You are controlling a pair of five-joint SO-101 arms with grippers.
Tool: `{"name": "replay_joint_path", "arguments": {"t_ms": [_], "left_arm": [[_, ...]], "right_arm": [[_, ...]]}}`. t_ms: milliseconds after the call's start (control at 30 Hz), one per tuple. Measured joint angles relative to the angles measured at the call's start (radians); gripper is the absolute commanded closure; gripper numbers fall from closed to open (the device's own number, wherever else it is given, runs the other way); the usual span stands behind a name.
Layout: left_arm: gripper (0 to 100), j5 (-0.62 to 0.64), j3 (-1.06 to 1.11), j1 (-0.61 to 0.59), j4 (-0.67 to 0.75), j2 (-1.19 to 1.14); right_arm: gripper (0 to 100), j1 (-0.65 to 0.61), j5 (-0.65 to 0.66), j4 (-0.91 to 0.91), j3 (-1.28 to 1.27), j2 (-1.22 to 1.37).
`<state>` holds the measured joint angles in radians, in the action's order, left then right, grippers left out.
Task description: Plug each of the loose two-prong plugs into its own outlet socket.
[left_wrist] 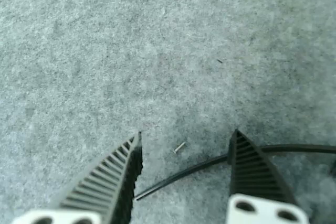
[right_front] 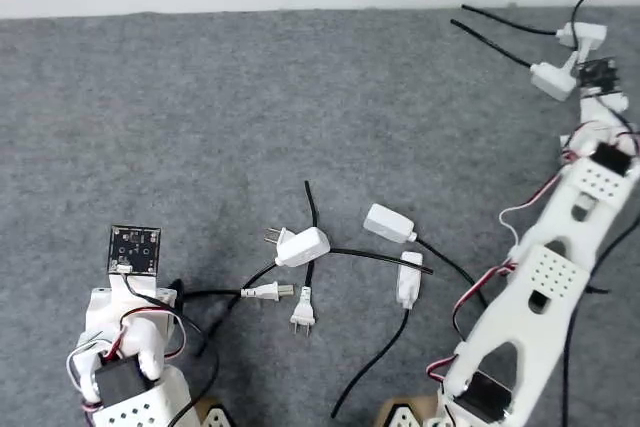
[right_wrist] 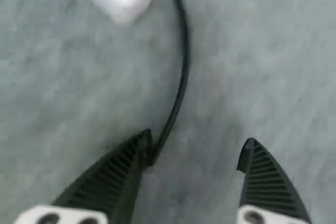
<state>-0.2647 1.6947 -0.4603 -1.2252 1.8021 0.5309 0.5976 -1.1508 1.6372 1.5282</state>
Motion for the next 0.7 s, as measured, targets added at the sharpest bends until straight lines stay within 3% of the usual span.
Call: {"name": "replay_joint_path", "arguments": {"t_ms": [367,700], "left_arm": [[75,0.000,0.000,0.000,0.000,0.000],[75,0.000,-0.166,0.000,0.046,0.000]], "right_arm": [[73.6,-0.097,-0.110,-0.565,0.000,-0.256],[73.6,-0.141,-0.198,-0.606,0.000,-0.443]]}}
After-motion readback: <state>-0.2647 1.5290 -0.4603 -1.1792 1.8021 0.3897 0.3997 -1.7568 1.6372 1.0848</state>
